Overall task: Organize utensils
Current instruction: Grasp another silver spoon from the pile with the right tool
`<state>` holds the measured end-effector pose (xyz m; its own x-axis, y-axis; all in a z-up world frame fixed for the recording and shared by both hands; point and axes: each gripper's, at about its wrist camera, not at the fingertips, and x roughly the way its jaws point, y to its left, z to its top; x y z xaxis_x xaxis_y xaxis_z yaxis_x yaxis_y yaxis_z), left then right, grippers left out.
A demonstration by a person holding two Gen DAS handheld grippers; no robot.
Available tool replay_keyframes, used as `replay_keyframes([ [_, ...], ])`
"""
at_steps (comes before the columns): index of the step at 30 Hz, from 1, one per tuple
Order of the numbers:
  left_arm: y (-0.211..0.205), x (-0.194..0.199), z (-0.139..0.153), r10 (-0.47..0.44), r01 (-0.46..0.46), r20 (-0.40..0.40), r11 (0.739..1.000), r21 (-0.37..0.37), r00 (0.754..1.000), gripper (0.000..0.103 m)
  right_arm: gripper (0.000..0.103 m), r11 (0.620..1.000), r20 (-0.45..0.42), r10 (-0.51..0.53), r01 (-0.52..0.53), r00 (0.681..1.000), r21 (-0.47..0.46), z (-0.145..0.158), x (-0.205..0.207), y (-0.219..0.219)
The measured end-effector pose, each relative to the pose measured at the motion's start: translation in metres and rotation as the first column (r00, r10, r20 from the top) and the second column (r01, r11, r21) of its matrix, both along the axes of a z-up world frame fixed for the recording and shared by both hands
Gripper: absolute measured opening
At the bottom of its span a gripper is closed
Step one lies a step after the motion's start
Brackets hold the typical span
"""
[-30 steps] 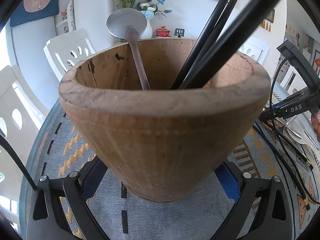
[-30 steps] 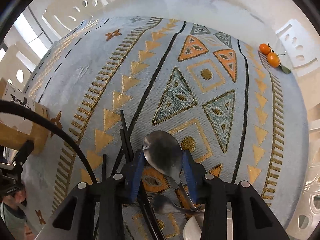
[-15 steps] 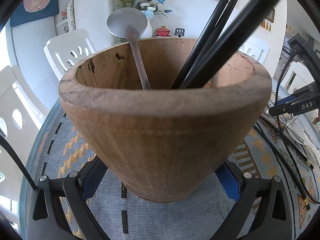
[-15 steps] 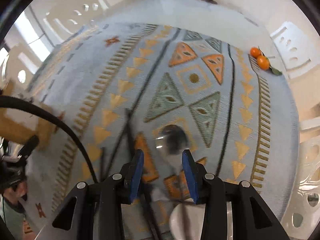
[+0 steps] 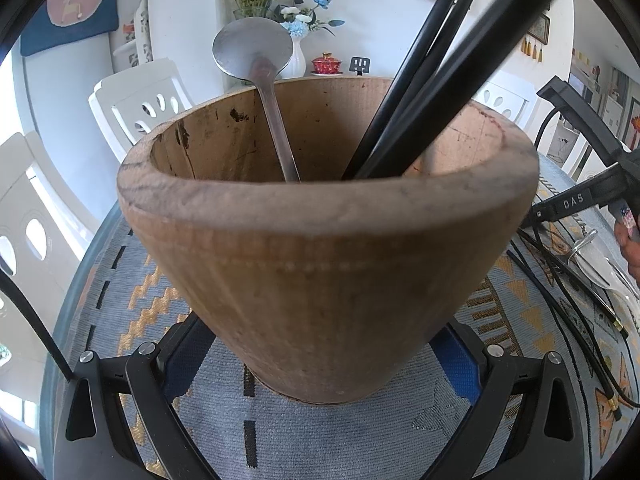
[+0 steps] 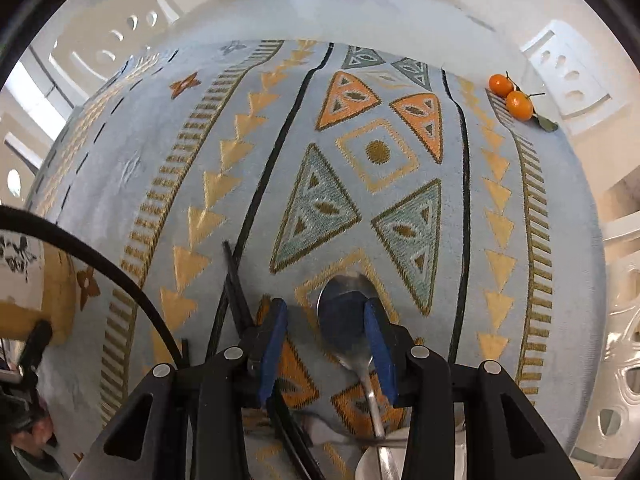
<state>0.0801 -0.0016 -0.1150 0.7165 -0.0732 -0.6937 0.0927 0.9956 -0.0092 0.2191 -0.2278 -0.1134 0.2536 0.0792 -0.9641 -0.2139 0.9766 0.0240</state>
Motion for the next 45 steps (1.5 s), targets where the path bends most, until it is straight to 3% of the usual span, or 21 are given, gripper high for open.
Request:
replay_keyframes([
  [3,0.0,0.0,0.0,-0.001,0.001,-0.001,1.0,-0.003,1.0,0.1,0.032,0.997,-0.059,-0.04,0.043,0.997,0.058,0.007,-0.006,-0.011],
  [8,0.0,0.0,0.0,-0.001,0.001,-0.001,1.0,-0.004,1.0,0.1,0.032,0.999,-0.063,-0.016,0.018,0.998,0.037,0.002,-0.012,-0.011],
  [20,0.003,0.0,0.0,-0.001,0.001,-0.003,1.0,-0.008,1.0,0.1,0.032,0.998,0.024,0.057,-0.056,0.998,-0.015,0.014,-0.021,0.007],
  [25,0.002,0.0,0.001,-0.001,0.001,-0.004,1.0,-0.009,1.0,0.1,0.032,0.998,-0.013,0.055,-0.056,0.998,-0.029,0.001,-0.012,0.015],
  [35,0.003,0.0,0.0,-0.001,0.001,-0.004,1.0,-0.009,1.0,0.1,0.032,1.0,-0.005,0.014,-0.014,1.0,-0.019,0.0,0.003,0.004],
  [41,0.002,0.0,0.0,-0.001,0.001,-0.004,1.0,-0.009,1.0,0.1,0.029,1.0,-0.014,-0.012,0.012,1.0,0.019,0.001,0.005,-0.009],
  [42,0.002,0.0,0.0,-0.001,0.001,-0.004,1.0,-0.009,1.0,0.1,0.02,0.999,-0.023,-0.023,0.024,0.999,0.047,0.003,0.005,-0.014],
  [45,0.002,0.0,0.001,-0.001,0.001,-0.003,1.0,-0.008,1.0,0.1,0.015,0.988,-0.064,-0.059,0.068,0.996,0.138,0.006,0.008,-0.029],
])
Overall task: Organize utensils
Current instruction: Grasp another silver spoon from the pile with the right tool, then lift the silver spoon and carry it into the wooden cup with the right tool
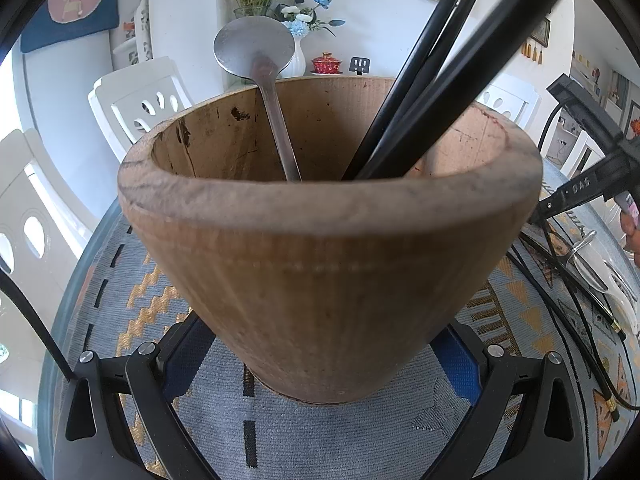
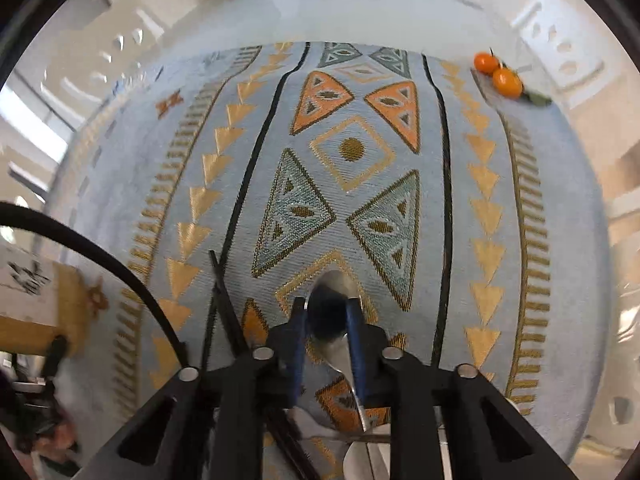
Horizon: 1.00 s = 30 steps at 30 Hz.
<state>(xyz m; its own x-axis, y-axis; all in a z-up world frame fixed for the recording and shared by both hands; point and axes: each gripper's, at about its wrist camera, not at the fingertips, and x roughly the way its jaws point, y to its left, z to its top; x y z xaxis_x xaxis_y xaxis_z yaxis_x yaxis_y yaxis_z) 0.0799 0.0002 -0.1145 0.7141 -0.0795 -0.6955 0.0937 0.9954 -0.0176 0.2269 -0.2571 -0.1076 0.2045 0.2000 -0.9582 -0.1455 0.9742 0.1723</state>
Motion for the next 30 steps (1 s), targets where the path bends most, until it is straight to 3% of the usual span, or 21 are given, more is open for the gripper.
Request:
replay_keyframes([
  [4,0.0,0.0,0.0,0.0,0.0,-0.001,1.0,-0.003,1.0,0.1,0.015,0.998,-0.028,-0.029,0.03,0.999,0.047,0.002,0.002,-0.009],
  [14,0.0,0.0,0.0,0.0,0.0,-0.002,1.0,-0.004,1.0,0.1,0.015,0.996,-0.039,-0.092,0.091,0.995,-0.011,0.007,0.0,-0.031],
  [17,0.0,0.001,0.0,0.0,0.0,-0.003,1.0,-0.004,1.0,0.1,0.015,0.989,-0.112,-0.118,0.127,0.987,0.077,-0.002,0.002,-0.04],
  [19,0.0,0.001,0.0,-0.001,0.001,-0.003,1.0,-0.005,1.0,0.1,0.015,0.988,-0.128,-0.118,0.13,0.985,0.087,-0.007,0.005,-0.037],
  [24,0.001,0.001,0.0,-0.001,0.001,-0.004,1.0,-0.008,1.0,0.1,0.015,0.996,-0.064,-0.083,0.084,0.994,0.011,-0.007,0.007,-0.02],
  [26,0.001,0.001,-0.001,-0.001,0.001,-0.004,1.0,-0.008,1.0,0.1,0.008,0.997,-0.031,-0.066,0.064,0.997,-0.043,-0.005,0.006,-0.012],
  [30,0.0,0.002,-0.001,-0.001,0.001,-0.004,1.0,-0.007,1.0,0.1,0.005,0.999,0.025,-0.041,0.04,0.999,0.012,0.014,-0.006,-0.014],
])
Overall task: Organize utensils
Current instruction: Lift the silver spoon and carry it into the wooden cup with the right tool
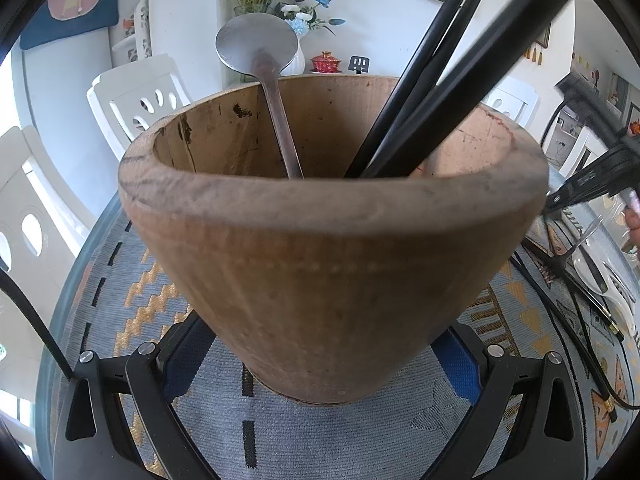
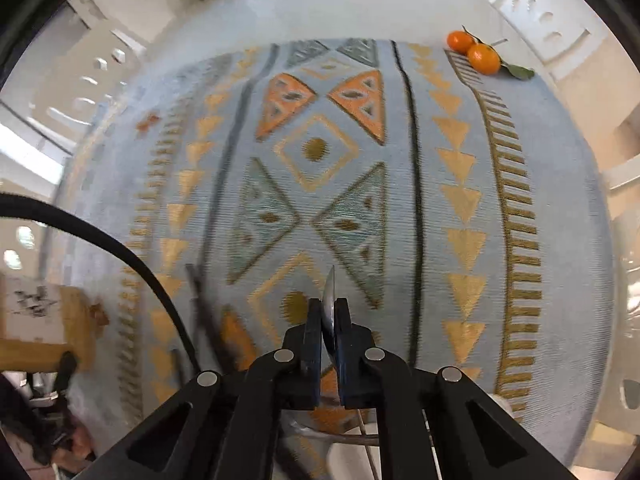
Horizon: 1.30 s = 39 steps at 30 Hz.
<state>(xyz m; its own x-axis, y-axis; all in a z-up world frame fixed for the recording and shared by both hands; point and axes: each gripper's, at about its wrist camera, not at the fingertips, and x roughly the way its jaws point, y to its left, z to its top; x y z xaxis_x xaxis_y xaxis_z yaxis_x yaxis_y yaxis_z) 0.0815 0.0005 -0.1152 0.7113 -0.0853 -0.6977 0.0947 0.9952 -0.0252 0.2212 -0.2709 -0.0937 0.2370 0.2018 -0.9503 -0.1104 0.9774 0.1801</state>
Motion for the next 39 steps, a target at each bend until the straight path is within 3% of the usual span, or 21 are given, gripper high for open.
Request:
replay_keyframes([
  [5,-0.001,0.0,0.0,0.0,0.0,0.0,1.0,0.002,1.0,0.1,0.005,1.0,0.157,0.026,-0.027,0.987,0.006,0.057,-0.027,0.0],
  [10,-0.001,0.0,0.0,0.001,-0.001,0.0,1.0,0.003,1.0,0.1,0.004,0.998,0.335,0.039,-0.056,0.941,0.039,0.112,-0.051,0.015],
  [13,-0.001,0.0,0.0,0.0,0.0,0.001,1.0,0.003,1.0,0.1,0.004,0.995,0.433,0.023,-0.061,0.901,0.076,0.138,-0.061,0.031],
  [20,-0.002,0.001,0.0,0.001,-0.001,0.0,1.0,0.003,1.0,0.1,0.004,0.97,0.565,0.005,-0.142,0.825,0.198,0.194,-0.067,0.075],
  [27,-0.002,0.002,0.0,0.0,0.0,-0.001,1.0,0.001,1.0,0.1,0.004,0.904,0.715,-0.01,-0.298,0.699,0.305,0.258,-0.093,0.123],
  [29,-0.002,0.002,0.0,0.0,0.0,-0.001,1.0,0.001,1.0,0.1,0.004,0.882,0.733,-0.006,-0.342,0.68,0.324,0.266,-0.097,0.137],
  [32,-0.002,0.002,0.0,0.0,0.0,0.0,1.0,0.0,1.0,0.1,0.004,0.856,0.728,0.026,-0.391,0.685,0.337,0.262,-0.097,0.161],
  [39,-0.001,0.002,0.001,-0.002,0.002,-0.002,1.0,-0.007,1.0,0.099,0.004,0.836,0.649,0.124,-0.431,0.75,0.339,0.217,-0.089,0.203],
])
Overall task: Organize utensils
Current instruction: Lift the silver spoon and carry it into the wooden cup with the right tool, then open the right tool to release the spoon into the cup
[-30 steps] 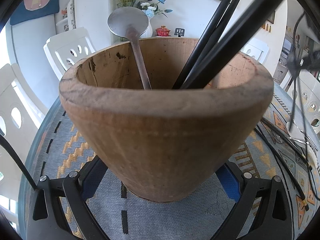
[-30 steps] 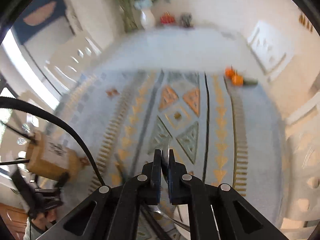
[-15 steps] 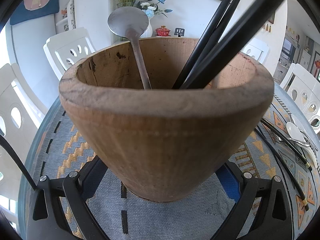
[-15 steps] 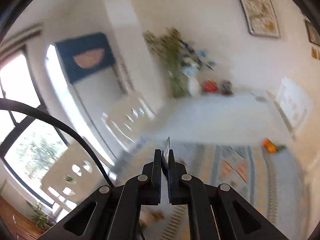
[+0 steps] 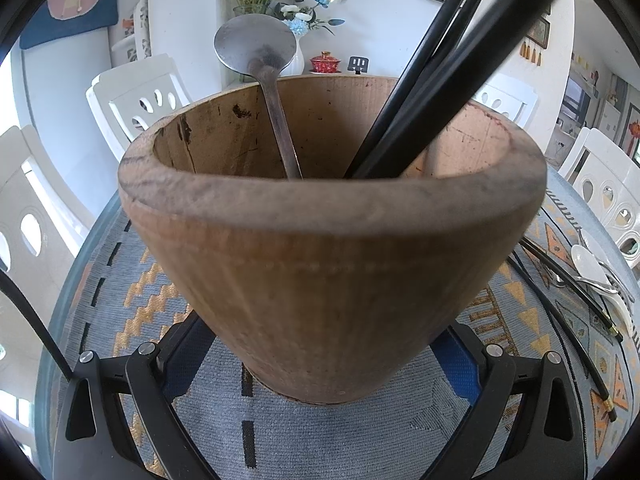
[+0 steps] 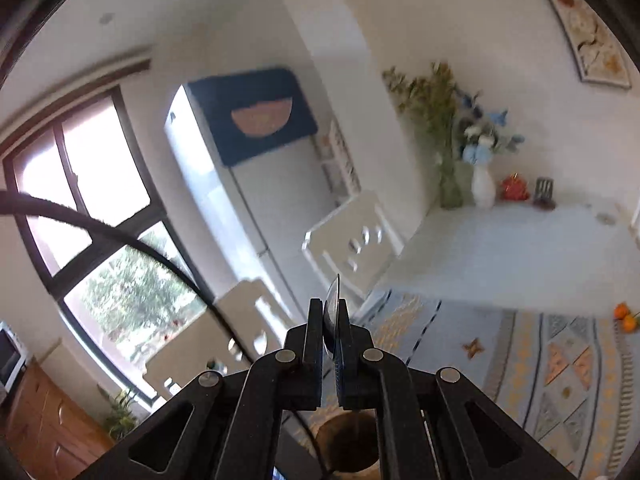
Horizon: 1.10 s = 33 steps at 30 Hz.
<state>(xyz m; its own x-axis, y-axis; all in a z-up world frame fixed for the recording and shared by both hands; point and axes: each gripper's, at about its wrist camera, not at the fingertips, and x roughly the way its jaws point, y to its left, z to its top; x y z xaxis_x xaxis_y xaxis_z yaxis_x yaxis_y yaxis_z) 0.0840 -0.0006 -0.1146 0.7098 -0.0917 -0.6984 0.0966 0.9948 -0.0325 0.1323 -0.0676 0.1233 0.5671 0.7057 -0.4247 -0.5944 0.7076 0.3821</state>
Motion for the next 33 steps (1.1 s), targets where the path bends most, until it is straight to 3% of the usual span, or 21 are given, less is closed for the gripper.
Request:
replay_keyframes([
  [10,0.0,0.0,0.0,0.0,0.0,-0.001,1.0,-0.004,1.0,0.099,0.004,0.997,-0.06,0.037,-0.041,0.998,-0.058,-0.018,-0.006,0.005],
  [14,0.001,0.0,0.0,0.001,-0.001,0.001,1.0,0.0,1.0,0.099,0.015,0.991,-0.116,0.047,-0.062,0.992,-0.121,-0.026,-0.006,0.007],
  [19,-0.001,-0.001,0.0,0.002,-0.002,0.003,1.0,-0.001,1.0,0.1,0.015,0.996,-0.076,-0.014,0.007,0.997,-0.089,-0.015,-0.015,-0.021],
  [22,-0.001,-0.001,0.0,0.001,-0.001,0.003,1.0,0.001,1.0,0.1,0.019,0.998,-0.063,-0.059,0.057,0.996,-0.034,-0.005,-0.02,-0.052],
  [28,0.0,-0.002,0.0,0.0,0.0,0.003,1.0,-0.003,1.0,0.1,0.02,0.984,-0.026,-0.176,0.176,0.984,-0.01,0.016,-0.034,-0.107],
  [31,0.001,-0.002,0.0,0.0,0.0,0.002,1.0,-0.004,1.0,0.1,0.027,0.969,0.01,-0.245,0.245,0.97,-0.02,0.025,-0.045,-0.138],
  [33,0.001,-0.002,0.0,0.0,0.0,0.001,1.0,-0.005,1.0,0.1,0.037,0.955,0.026,-0.293,0.294,0.956,-0.048,0.025,-0.052,-0.158],
])
